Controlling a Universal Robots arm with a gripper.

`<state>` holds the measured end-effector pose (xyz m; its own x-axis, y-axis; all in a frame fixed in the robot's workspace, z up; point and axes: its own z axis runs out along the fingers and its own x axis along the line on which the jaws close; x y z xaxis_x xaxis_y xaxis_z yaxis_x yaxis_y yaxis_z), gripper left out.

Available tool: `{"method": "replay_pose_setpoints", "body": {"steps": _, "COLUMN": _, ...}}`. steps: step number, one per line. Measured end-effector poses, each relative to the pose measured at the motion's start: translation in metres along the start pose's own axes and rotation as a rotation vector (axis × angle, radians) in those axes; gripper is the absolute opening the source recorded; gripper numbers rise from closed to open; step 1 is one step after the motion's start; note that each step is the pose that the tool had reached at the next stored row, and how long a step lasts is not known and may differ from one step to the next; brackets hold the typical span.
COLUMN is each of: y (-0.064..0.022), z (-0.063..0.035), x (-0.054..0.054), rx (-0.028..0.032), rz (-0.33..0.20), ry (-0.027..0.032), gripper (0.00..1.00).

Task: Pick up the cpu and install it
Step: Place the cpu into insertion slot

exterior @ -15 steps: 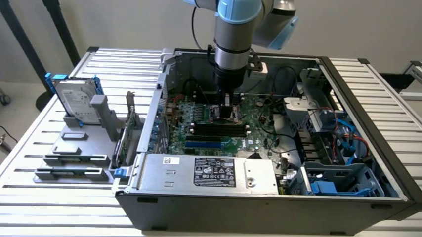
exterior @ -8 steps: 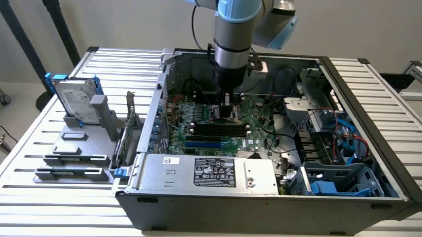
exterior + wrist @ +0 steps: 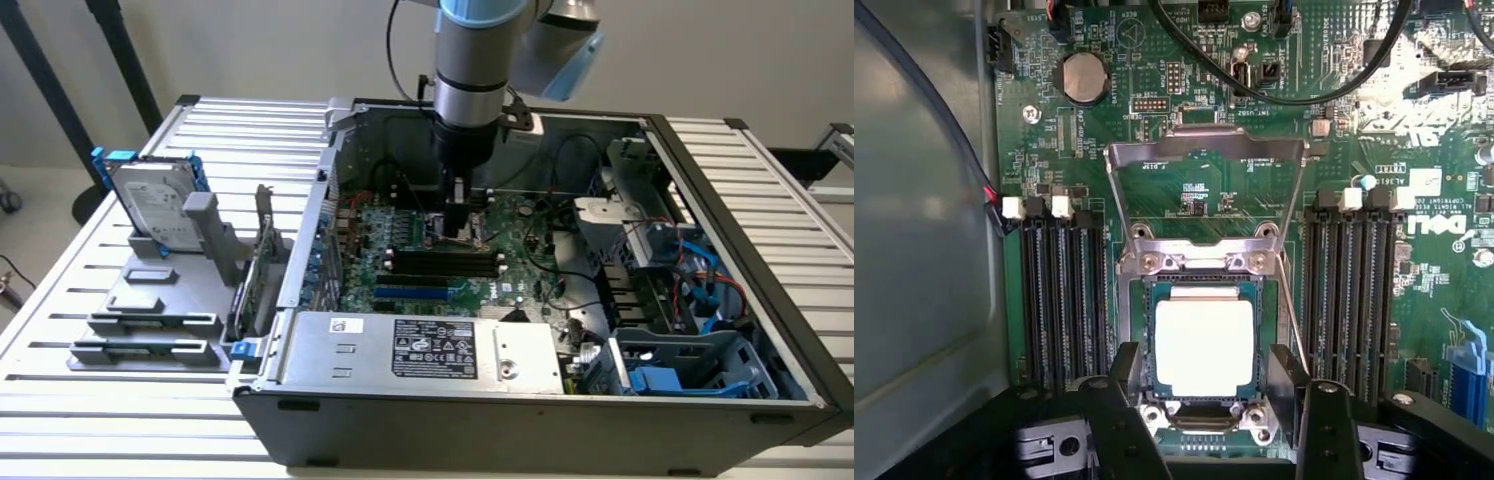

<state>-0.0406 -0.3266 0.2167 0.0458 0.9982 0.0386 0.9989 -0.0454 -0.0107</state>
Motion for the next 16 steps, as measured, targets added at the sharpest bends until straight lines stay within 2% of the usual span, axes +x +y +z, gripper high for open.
{"method": "replay_pose_setpoints", "body": {"steps": 1, "y": -0.0018, "z": -0.0015, "x": 0.0, "rx": 0.0001, "rz": 0.0, "ry": 0.0008, "gripper": 0.6}}
{"method": "replay_pose_setpoints", "body": {"steps": 2, "y": -0.0039, "z": -0.0027, "x": 0.0, "rx": 0.0001, "rz": 0.001, "ry": 0.0015, "gripper": 0.54}}
{"method": "replay_pose_setpoints", "body": {"steps": 3, "y": -0.0064, "z": -0.0036, "x": 0.0, "rx": 0.0002, "rz": 0.001, "ry": 0.0025, "gripper": 0.54}}
{"method": "replay_pose_setpoints", "body": {"steps": 6, "y": -0.016, "z": -0.0054, "x": -0.001, "rx": 0.0002, "rz": 0.002, "ry": 0.0067, "gripper": 0.36}}
{"method": "replay_pose_setpoints", "body": {"steps": 9, "y": -0.0264, "z": -0.0073, "x": -0.001, "rx": 0.0005, "rz": 0.002, "ry": 0.0103, "gripper": 0.3}}
{"method": "replay_pose_setpoints", "body": {"steps": 12, "y": -0.0366, "z": -0.0104, "x": -0.003, "rx": 0.0007, "rz": 0.002, "ry": 0.0138, "gripper": 0.12}}
{"method": "replay_pose_setpoints", "body": {"steps": 14, "y": -0.0422, "z": -0.0128, "x": -0.005, "rx": 0.0006, "rz": 0.002, "ry": 0.0155, "gripper": 0.11}}
{"method": "replay_pose_setpoints", "body": {"steps": 16, "y": -0.0433, "z": -0.0141, "x": -0.006, "rx": 0.0007, "rz": 0.002, "ry": 0.0156, "gripper": 0.11}}
